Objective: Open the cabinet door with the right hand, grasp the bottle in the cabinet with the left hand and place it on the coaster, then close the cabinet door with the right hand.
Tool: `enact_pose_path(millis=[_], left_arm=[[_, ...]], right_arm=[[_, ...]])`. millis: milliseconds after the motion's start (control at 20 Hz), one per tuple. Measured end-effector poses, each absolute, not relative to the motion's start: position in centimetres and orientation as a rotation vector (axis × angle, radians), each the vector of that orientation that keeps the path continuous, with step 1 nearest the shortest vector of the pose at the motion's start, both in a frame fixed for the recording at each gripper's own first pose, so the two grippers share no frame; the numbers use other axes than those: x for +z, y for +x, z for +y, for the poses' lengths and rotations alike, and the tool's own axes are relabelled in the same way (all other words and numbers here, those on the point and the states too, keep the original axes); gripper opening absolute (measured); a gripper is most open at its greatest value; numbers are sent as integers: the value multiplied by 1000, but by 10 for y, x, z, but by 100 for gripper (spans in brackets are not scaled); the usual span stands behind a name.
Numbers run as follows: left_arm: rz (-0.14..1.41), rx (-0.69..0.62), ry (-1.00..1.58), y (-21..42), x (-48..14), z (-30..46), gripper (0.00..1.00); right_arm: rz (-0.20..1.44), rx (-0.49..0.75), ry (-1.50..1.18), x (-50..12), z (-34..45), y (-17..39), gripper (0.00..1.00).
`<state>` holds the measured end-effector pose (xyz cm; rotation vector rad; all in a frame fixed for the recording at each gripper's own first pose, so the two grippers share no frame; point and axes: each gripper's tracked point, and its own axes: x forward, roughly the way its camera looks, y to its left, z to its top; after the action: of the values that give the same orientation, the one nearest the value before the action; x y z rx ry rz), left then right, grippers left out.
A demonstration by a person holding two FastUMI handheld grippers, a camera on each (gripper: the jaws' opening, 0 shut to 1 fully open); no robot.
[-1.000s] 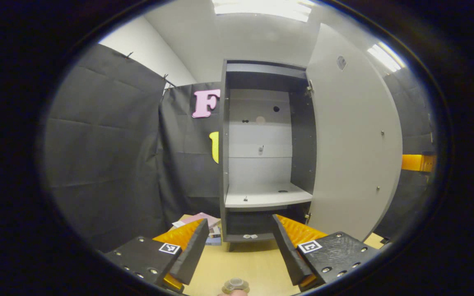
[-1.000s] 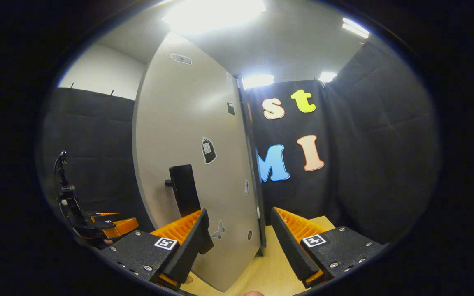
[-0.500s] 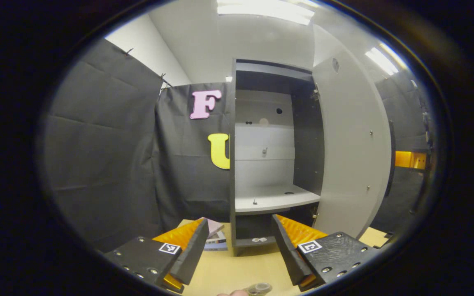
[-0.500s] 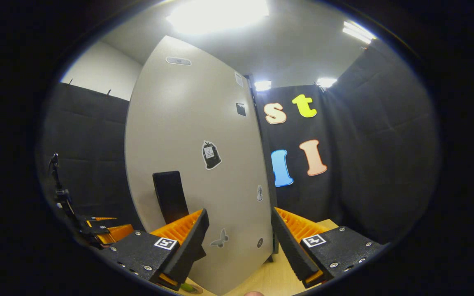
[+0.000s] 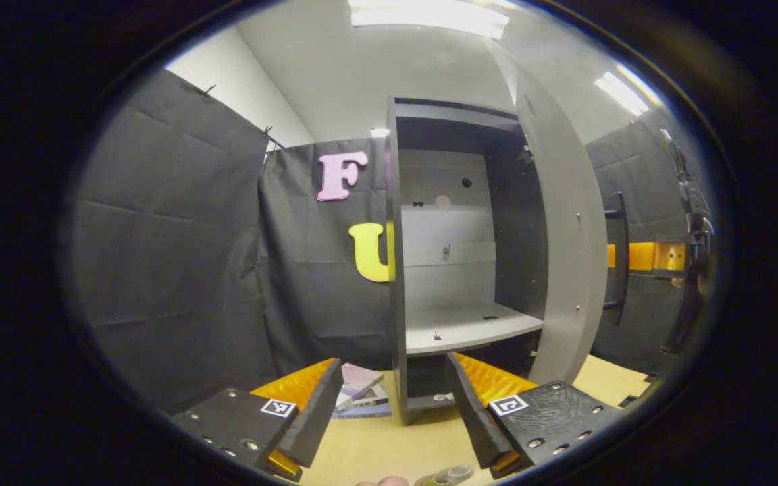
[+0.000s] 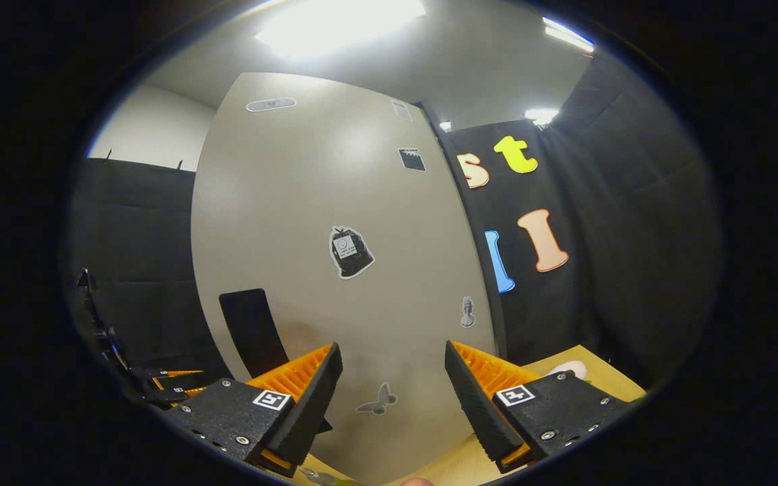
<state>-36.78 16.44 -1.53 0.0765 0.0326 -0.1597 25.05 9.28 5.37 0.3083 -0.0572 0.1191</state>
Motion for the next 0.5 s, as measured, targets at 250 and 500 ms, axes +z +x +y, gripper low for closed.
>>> enact_pose_path(millis=[250,500], left_arm=[[29,-130,96,-358,-11,162,87],[37,-106,111,-352,-12,156,84]], right_arm=[[-42,176,321,50,102,278,95],[-38,216,314,52,105,304,95]])
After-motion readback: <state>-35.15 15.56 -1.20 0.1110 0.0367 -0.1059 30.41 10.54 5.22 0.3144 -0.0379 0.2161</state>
